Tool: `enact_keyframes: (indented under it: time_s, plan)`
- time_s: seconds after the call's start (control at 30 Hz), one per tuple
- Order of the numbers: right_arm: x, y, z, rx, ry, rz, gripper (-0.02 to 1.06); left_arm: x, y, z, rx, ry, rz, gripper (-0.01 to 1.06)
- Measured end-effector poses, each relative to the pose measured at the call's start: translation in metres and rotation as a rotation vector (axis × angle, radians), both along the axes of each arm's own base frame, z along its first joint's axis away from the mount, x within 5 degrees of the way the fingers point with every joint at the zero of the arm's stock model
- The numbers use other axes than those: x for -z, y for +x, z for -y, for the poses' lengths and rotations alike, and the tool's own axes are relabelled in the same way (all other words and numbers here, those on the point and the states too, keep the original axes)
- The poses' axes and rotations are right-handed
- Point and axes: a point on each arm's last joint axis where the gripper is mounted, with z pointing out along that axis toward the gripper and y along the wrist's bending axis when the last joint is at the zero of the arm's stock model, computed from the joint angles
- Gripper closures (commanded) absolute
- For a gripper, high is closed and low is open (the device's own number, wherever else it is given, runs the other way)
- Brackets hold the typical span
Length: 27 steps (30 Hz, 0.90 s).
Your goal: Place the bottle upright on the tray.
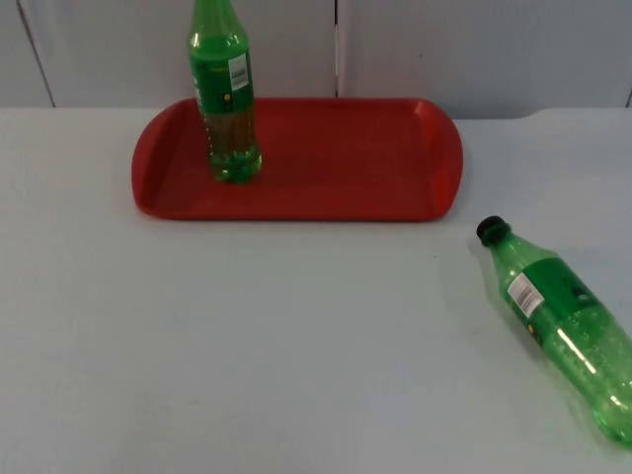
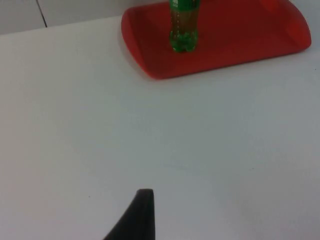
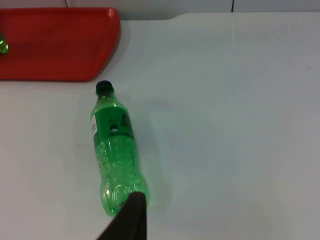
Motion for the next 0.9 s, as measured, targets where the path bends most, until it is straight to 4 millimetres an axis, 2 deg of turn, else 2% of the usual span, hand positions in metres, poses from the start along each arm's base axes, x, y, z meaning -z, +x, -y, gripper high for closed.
enact_keyframes:
  time_s: [0.9]
  plan:
    - [0.0, 0.0, 0.0, 0.0, 0.0, 0.0, -0.01, 0.0001, -0.001, 0.0032, 0.055, 0.024, 0.006, 0.0]
